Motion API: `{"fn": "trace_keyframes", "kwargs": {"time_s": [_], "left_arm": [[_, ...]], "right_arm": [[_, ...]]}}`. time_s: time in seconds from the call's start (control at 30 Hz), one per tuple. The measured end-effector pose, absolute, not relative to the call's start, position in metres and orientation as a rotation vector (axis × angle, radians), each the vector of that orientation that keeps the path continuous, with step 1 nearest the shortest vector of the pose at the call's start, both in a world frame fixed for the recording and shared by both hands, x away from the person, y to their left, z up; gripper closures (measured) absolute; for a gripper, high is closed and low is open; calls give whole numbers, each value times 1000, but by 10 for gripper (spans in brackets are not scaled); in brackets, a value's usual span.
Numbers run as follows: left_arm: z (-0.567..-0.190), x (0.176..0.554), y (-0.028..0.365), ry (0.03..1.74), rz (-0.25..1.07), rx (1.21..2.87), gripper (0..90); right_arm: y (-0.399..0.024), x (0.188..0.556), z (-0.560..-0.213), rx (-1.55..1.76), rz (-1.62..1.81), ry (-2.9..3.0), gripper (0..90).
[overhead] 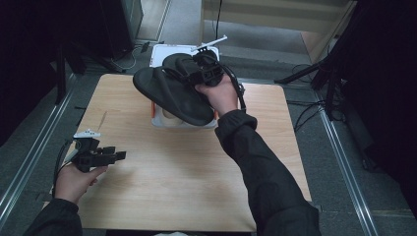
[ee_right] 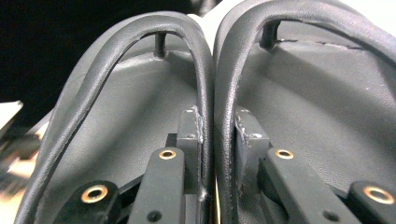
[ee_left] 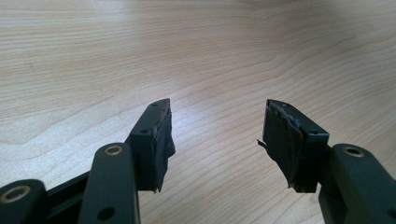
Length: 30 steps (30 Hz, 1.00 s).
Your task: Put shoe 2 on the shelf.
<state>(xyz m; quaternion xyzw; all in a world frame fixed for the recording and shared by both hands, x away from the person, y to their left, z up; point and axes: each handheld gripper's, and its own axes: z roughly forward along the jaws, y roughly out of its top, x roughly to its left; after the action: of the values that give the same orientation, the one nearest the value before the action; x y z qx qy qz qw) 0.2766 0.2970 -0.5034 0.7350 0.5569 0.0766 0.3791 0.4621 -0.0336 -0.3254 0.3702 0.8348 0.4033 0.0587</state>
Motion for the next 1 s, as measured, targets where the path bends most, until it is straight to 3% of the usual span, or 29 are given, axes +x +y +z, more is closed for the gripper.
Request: {"fn": "trace_keyframes", "kwargs": {"time_s": [0.53, 1.0], "left_arm": [[-505, 281, 293, 1403, 172, 1886, 428], [-506, 283, 294, 1395, 163, 1885, 428]], "right_arm": [[0, 517, -346, 1616, 1169, 2077, 759], [23, 532, -346, 1720, 1102, 1911, 753]]}}
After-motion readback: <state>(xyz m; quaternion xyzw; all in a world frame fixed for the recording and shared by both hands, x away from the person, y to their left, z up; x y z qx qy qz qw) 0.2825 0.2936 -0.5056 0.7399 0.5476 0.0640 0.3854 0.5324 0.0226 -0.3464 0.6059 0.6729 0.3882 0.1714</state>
